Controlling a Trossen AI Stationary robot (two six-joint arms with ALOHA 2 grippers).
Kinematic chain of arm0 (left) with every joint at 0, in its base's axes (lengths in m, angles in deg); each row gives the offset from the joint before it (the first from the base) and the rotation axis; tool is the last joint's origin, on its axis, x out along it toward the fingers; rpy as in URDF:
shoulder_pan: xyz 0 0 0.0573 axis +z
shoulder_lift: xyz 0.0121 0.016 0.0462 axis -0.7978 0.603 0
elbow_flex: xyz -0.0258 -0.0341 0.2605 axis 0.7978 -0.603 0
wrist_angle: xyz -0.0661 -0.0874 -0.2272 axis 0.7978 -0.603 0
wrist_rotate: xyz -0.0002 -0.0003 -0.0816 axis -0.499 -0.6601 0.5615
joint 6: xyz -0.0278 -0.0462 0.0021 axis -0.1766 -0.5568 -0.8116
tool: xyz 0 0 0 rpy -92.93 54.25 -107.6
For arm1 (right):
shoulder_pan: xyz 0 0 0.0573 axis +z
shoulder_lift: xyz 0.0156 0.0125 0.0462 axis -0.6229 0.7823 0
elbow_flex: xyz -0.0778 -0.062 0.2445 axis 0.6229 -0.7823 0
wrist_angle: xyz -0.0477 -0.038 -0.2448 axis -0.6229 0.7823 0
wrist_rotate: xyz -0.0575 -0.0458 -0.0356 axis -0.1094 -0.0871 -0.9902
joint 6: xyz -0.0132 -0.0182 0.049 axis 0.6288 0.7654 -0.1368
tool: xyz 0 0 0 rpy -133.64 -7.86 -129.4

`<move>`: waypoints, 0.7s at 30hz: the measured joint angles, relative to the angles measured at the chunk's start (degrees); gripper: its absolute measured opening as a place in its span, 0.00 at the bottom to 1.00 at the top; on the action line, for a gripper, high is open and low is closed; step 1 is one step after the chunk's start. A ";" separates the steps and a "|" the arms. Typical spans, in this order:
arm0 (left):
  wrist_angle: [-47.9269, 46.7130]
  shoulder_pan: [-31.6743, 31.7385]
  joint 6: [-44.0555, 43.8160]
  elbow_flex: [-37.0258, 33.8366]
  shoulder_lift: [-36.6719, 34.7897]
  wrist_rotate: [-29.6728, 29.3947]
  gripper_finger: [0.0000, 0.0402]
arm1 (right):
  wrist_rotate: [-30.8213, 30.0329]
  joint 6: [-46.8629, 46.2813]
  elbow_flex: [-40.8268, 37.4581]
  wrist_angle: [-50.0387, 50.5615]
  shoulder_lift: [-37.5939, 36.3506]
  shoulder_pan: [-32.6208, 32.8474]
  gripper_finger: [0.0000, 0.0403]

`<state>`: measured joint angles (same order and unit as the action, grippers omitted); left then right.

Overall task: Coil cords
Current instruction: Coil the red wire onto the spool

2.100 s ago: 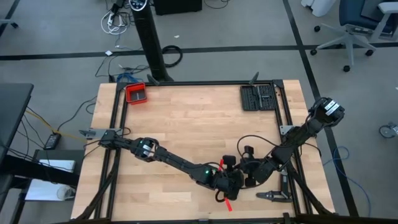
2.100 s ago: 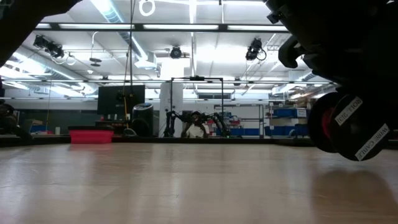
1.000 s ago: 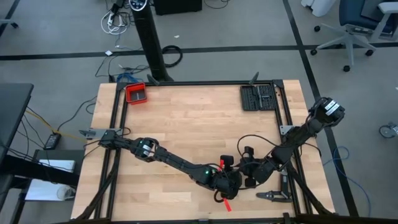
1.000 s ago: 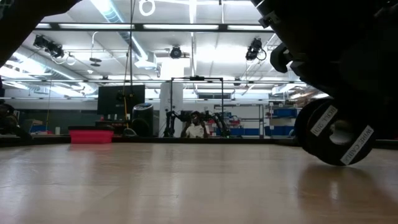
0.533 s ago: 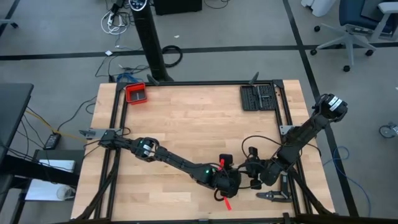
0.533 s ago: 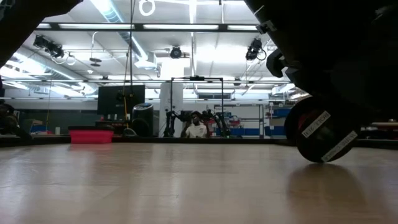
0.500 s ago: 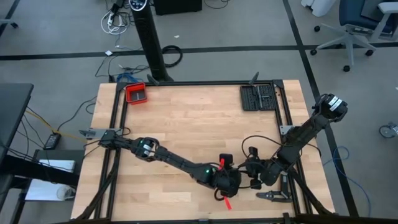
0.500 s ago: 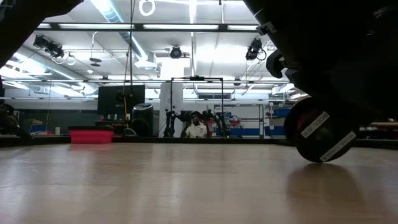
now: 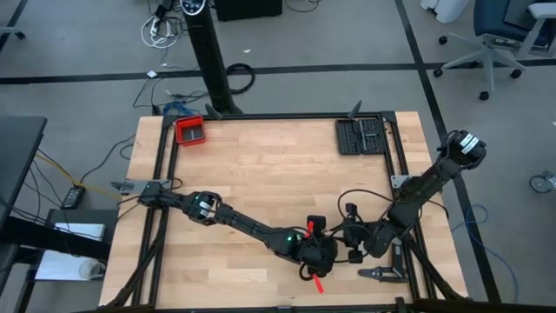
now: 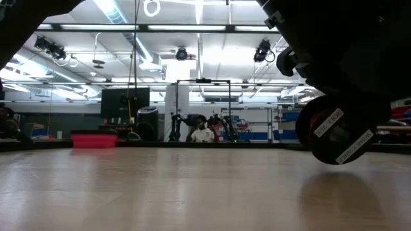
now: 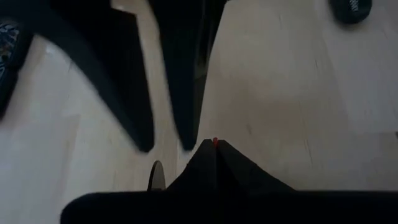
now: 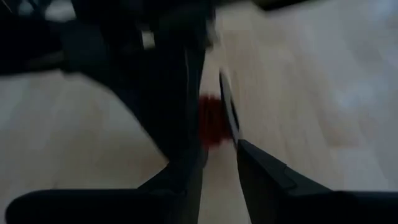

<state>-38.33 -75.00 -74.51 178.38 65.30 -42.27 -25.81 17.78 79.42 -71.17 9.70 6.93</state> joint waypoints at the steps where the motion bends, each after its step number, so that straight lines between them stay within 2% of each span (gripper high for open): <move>1: 0.00 0.00 0.00 0.00 0.00 0.13 0.00 | 0.21 1.24 -0.02 -1.39 0.00 -0.55 0.24; 12: -0.04 -0.02 0.07 0.07 0.00 0.28 0.00 | 6.13 9.24 -0.02 -6.32 0.11 -7.41 0.24; 21: -0.24 -0.02 0.02 0.07 0.00 0.28 0.00 | 8.81 9.92 -0.09 -7.36 2.10 -9.28 0.24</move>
<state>-38.57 -75.02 -74.49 178.45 65.30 -42.00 -17.00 27.69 79.33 -78.53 11.80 -2.35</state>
